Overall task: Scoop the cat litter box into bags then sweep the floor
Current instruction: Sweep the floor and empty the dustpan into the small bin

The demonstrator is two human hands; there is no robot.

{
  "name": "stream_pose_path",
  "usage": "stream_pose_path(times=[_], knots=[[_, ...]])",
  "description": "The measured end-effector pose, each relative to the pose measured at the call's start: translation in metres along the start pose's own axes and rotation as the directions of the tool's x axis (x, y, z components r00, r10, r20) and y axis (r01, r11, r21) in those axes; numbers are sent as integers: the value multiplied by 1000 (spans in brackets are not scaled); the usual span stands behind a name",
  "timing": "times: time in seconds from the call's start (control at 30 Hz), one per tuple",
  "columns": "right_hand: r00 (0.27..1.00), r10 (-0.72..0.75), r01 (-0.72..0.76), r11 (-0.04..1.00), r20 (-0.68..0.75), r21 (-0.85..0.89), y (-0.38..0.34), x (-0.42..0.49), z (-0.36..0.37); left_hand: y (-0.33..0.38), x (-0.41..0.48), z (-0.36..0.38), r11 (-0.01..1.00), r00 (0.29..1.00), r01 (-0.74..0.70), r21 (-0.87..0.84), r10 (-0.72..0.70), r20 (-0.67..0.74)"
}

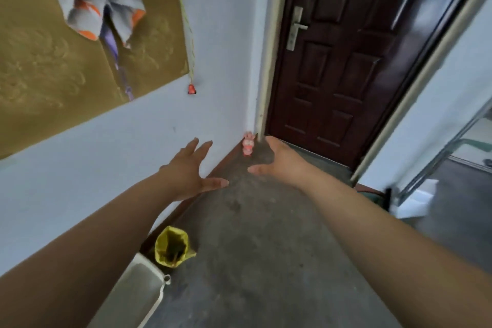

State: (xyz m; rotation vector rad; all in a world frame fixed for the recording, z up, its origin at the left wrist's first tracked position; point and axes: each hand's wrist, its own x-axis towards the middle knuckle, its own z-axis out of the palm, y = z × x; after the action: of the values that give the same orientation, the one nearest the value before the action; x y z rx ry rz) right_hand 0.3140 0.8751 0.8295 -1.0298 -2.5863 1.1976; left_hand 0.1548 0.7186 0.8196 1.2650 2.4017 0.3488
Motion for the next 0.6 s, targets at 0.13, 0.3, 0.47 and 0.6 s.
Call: stream_pose_path(times=[0.13,0.3,0.47,0.6], knots=[[995,74,-76,996,-63,-42,77,4,-95,113,67,28,992,992,-122,-26,123,36],[970,182,-187,982,-161,-13,168,0,-190,232,138,72,958,951,-282,-60,287,116],[926,288,-280,958,-244,66,243,-17,-254,336,180,101,927,912,-375,-2,370,178],[866,377,-364,926,-329,102,313,-26,-309,424,230,140,885,847,-460,-71,462,264]])
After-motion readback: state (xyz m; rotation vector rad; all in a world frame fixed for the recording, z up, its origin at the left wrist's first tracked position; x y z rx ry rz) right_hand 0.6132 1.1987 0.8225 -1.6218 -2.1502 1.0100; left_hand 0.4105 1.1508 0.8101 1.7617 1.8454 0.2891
